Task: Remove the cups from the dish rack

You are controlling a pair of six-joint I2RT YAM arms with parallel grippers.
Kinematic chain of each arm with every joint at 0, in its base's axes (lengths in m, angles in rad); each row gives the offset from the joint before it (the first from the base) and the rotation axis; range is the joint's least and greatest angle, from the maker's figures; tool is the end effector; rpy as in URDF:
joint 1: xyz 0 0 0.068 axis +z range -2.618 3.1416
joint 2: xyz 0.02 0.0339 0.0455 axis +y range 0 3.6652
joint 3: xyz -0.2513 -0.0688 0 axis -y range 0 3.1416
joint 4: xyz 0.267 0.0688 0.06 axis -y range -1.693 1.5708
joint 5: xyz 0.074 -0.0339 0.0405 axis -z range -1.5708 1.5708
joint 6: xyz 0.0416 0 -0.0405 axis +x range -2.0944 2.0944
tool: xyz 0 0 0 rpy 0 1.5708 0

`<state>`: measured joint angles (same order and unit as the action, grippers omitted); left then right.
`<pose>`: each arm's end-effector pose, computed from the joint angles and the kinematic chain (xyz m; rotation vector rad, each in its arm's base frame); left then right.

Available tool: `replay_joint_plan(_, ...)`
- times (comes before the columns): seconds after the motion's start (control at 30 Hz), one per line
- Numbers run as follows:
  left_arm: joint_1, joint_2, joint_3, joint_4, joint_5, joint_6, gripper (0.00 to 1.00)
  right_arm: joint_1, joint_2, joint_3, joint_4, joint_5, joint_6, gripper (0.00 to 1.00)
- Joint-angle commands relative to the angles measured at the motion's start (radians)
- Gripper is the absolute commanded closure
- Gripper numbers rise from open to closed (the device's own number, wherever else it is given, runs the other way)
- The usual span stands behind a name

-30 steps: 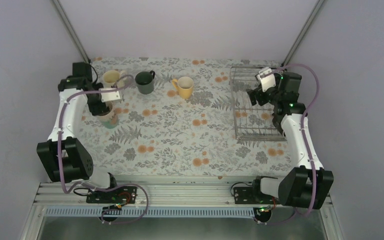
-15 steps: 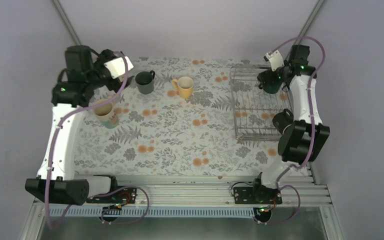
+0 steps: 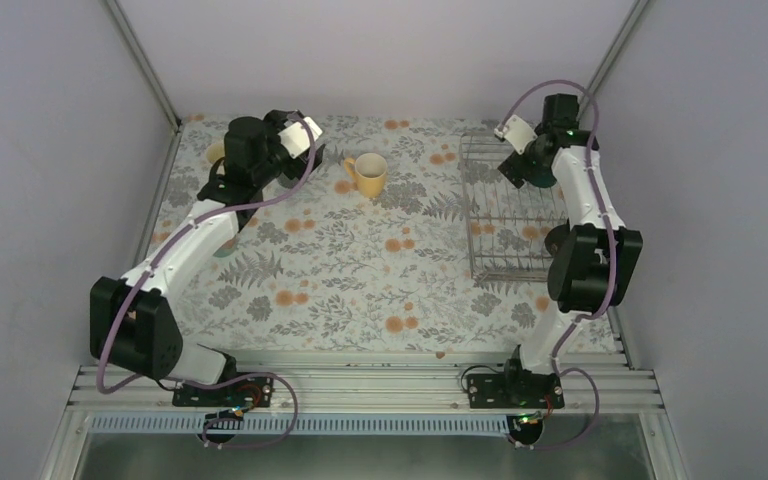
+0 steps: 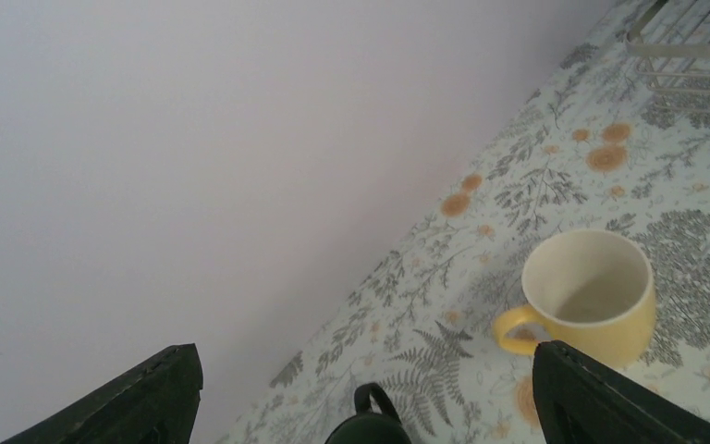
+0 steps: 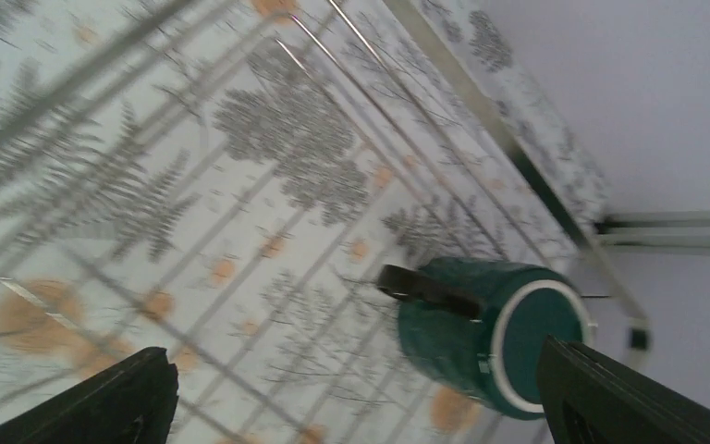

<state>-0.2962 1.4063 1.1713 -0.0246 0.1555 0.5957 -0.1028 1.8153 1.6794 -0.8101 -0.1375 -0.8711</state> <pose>0.3460 -0.1123 0.3280 0.8855 1.5989 0.0688 0.4193 -0.0375 0.2872 -0.9956 2.3136 -0.2273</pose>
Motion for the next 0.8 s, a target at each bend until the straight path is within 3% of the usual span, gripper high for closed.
replay_joint_plan(0.0, -0.022, 0.036, -0.019, 0.210, -0.041, -0.020, 0.11, 0.029, 0.060, -0.024, 0.148, 0.294, -0.187, 0.00)
replay_joint_plan(0.27, -0.038, 0.085, -0.065, 0.294, -0.039, -0.015, 0.10, 0.079, 0.177, -0.037, 0.318, 0.613, -0.365, 0.00)
replay_joint_plan(0.5, -0.043, 0.088, -0.085, 0.328, -0.031, -0.019, 0.09, 0.106, 0.252, -0.058, 0.482, 0.755, -0.480, 0.00)
replay_joint_plan(0.77, -0.041, 0.080, -0.104, 0.325, -0.013, -0.022, 0.09, 0.125, 0.361, 0.051, 0.482, 0.790, -0.494, 0.02)
